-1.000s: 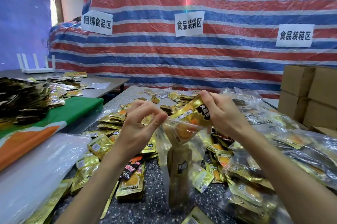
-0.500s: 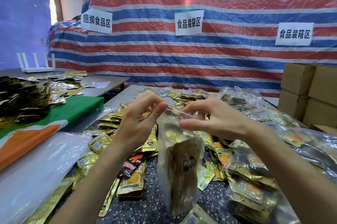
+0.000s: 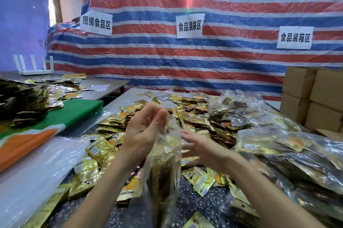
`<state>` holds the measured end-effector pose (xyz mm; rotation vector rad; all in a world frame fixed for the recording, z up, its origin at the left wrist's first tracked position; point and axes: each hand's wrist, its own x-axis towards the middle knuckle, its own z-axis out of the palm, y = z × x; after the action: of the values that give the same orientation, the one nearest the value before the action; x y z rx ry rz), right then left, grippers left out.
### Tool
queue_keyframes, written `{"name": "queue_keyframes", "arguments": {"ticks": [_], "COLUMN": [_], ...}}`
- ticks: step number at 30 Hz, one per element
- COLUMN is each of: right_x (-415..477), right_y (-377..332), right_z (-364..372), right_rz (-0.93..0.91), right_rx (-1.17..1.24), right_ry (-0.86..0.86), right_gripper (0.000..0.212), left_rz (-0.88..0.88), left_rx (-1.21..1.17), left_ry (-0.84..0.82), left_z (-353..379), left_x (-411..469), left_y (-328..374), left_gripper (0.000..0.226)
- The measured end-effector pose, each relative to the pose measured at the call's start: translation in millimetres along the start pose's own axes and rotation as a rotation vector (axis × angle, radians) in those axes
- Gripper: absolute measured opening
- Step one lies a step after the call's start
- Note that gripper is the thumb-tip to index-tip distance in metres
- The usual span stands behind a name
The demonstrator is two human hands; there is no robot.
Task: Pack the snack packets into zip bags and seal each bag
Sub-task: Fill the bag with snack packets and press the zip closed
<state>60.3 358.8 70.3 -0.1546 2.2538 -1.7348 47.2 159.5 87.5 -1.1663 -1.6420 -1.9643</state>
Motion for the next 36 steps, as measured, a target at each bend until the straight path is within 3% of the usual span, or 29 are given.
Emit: {"name": "queue_keyframes", "arguments": {"ticks": [4,10,13,17,21,29,33,36], "right_x": [11,-2,-11,-18,-18,-14,-11,-5], "right_y": [13,16,14,9,11,8,5,3], "right_z": [18,8,7,9,9,14,20,24], "right_rz": [-0.020,-0.303,-0.450,-0.584,-0.639,-0.607,-0.645,-0.656], "right_rx": [0.255,0.480,0.461,0.403,0.294,0.367,0.303,0.302], "right_ry": [-0.127,0.096,0.186,0.290,0.377,0.628,0.753,0.833], "right_gripper": [0.045,0.017,0.011,0.032,0.010,0.019,0.017,0.017], "left_rz": [-0.055,-0.020,-0.006,-0.031,-0.089,-0.185,-0.181,-0.094], "left_rx": [-0.138,-0.170,-0.112,0.003,-0.045,0.040,0.047,0.096], "left_ry": [-0.010,-0.001,0.048,0.194,0.290,0.112,0.100,0.112], "left_z": [7,-16,-27,-41,-45,-31,-21,-18], "left_x": [-2,-4,-8,-13,-18,-42,-49,-49], "left_y": [0,7,2,-13,-21,-20,-15,-15], "left_gripper": [0.033,0.027,0.029,0.024,0.031,0.074,0.069,0.046]}}
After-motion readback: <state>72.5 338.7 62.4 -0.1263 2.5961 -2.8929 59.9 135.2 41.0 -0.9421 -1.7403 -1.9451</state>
